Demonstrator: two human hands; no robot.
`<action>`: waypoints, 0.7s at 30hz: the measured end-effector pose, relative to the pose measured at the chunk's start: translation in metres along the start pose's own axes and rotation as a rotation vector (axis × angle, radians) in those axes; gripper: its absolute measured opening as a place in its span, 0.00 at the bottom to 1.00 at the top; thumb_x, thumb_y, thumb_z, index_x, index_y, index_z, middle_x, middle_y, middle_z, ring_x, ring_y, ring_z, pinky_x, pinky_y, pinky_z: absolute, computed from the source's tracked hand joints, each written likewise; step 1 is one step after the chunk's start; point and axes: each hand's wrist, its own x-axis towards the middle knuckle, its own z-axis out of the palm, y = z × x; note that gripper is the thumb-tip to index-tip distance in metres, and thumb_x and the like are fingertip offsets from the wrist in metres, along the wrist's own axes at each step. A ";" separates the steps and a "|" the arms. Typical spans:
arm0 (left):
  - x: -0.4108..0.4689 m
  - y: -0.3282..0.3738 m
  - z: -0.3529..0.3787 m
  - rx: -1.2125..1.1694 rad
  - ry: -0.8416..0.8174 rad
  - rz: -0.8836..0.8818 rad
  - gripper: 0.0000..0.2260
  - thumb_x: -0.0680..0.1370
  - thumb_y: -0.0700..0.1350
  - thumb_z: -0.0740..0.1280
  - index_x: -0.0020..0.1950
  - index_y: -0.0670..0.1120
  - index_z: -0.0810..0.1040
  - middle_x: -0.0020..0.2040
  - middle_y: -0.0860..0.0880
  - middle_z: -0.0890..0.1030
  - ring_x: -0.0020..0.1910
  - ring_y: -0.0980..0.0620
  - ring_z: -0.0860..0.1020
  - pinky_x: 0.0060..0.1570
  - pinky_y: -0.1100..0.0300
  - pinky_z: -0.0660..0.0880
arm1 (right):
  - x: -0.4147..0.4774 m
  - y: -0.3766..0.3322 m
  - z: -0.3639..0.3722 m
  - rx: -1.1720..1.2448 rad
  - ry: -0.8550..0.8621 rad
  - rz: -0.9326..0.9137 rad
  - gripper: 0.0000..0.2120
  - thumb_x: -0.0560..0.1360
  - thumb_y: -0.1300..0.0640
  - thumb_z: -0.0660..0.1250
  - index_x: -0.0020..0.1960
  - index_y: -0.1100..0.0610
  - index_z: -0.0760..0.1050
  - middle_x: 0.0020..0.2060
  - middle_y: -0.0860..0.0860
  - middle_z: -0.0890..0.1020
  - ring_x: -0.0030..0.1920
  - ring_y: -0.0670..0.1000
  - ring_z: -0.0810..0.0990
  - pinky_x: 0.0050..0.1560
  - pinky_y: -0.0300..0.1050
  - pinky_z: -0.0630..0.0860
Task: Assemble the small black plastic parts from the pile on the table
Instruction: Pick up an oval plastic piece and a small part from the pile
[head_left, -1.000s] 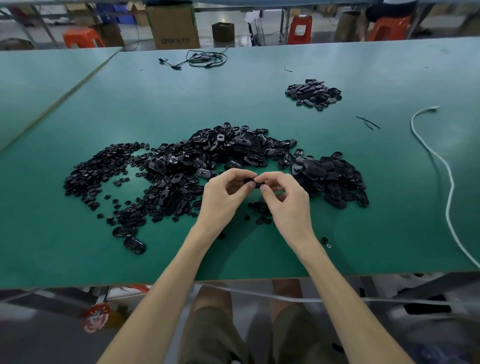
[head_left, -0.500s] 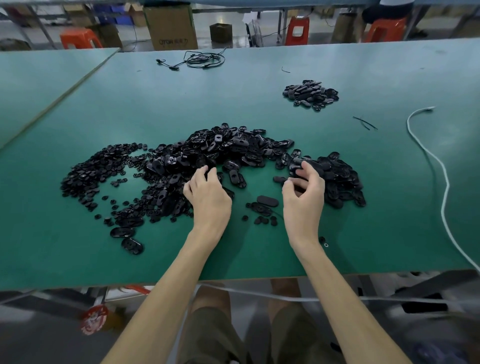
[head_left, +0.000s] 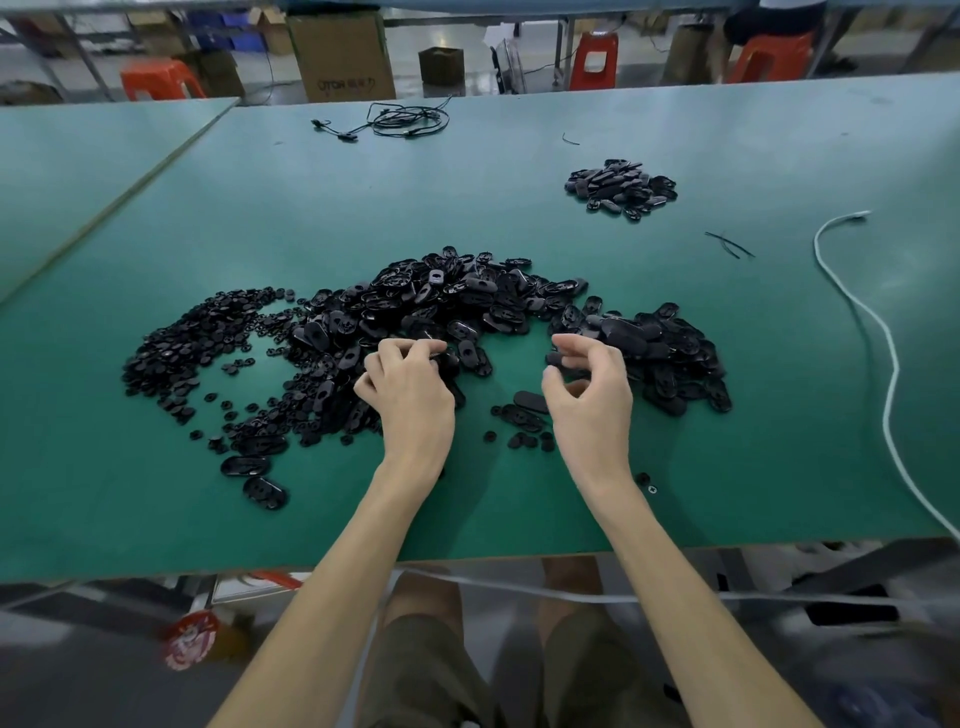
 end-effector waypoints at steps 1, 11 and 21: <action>0.000 0.000 0.000 0.009 -0.009 -0.003 0.13 0.85 0.38 0.63 0.66 0.48 0.81 0.63 0.46 0.73 0.66 0.46 0.66 0.63 0.55 0.54 | 0.000 0.000 0.000 -0.020 -0.017 -0.011 0.15 0.79 0.65 0.68 0.64 0.54 0.78 0.58 0.48 0.76 0.58 0.46 0.77 0.55 0.39 0.76; 0.001 0.001 -0.001 0.002 -0.025 0.001 0.09 0.84 0.43 0.66 0.64 0.51 0.81 0.60 0.48 0.76 0.66 0.46 0.67 0.59 0.56 0.54 | -0.004 0.002 0.007 -0.335 -0.306 -0.193 0.10 0.77 0.52 0.76 0.58 0.51 0.83 0.55 0.44 0.80 0.63 0.48 0.66 0.68 0.42 0.63; 0.000 0.001 -0.006 -0.234 0.004 0.096 0.07 0.83 0.41 0.68 0.59 0.49 0.83 0.54 0.52 0.75 0.57 0.55 0.73 0.60 0.59 0.59 | -0.005 0.008 0.012 -0.460 -0.355 -0.248 0.06 0.76 0.50 0.76 0.49 0.51 0.83 0.49 0.44 0.77 0.60 0.48 0.64 0.59 0.41 0.54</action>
